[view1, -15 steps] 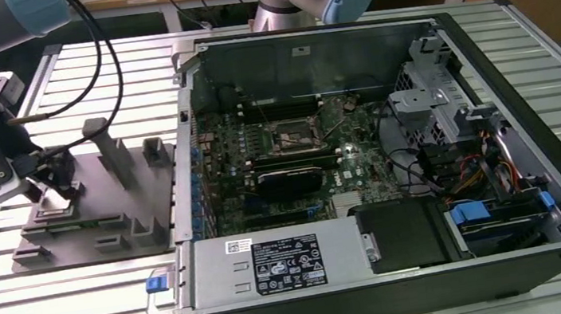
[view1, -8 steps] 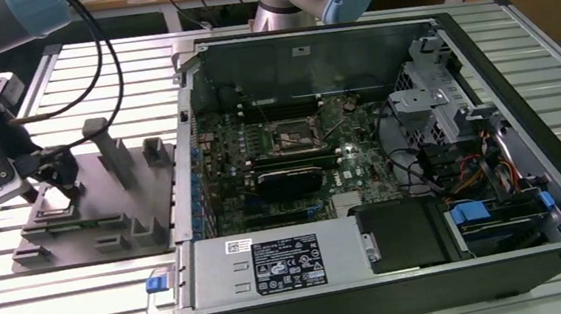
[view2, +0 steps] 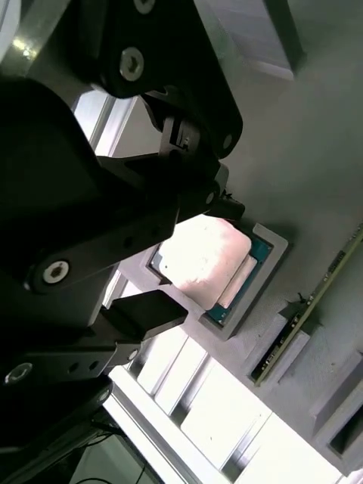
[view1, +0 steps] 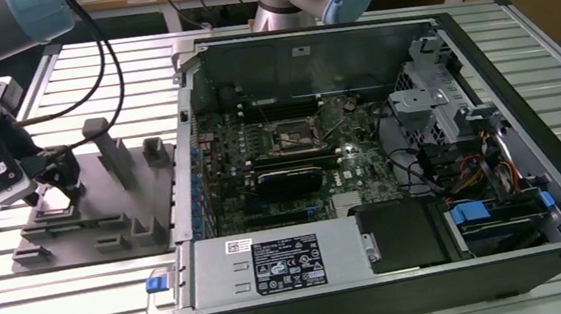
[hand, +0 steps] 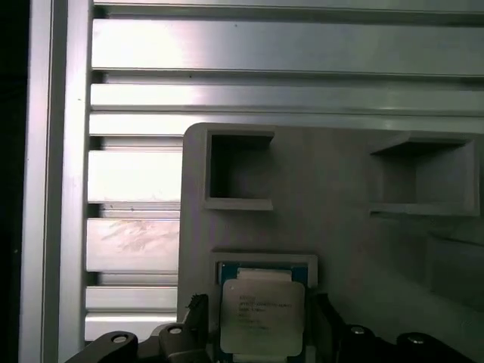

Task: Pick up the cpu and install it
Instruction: 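Pick up the cpu and move it towards the insertion slot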

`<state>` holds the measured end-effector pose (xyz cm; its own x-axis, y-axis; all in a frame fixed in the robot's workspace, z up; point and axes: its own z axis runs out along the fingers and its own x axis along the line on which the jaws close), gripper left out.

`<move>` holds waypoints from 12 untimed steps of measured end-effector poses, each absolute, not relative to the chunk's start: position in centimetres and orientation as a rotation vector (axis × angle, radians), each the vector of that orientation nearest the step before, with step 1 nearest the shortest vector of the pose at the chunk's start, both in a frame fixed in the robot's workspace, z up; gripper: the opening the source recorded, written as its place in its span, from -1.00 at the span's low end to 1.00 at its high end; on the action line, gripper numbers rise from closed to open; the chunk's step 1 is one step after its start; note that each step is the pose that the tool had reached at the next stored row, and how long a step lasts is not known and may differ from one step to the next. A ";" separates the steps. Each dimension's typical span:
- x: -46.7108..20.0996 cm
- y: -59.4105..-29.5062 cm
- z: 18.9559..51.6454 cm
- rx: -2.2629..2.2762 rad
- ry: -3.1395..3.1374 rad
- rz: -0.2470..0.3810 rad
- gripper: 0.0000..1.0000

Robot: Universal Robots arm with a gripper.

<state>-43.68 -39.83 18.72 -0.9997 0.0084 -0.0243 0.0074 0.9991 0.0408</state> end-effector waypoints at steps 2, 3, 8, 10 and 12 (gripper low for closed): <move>-43.7 -39.8 18.5 0.025 3.116 0.063 0.29; -43.7 -39.8 18.4 0.027 3.116 0.063 0.29; -43.7 -39.8 18.3 0.030 3.116 0.063 0.29; -43.7 -39.8 18.3 0.029 3.116 0.063 0.29; -43.7 -39.8 18.2 0.030 3.116 0.063 0.29</move>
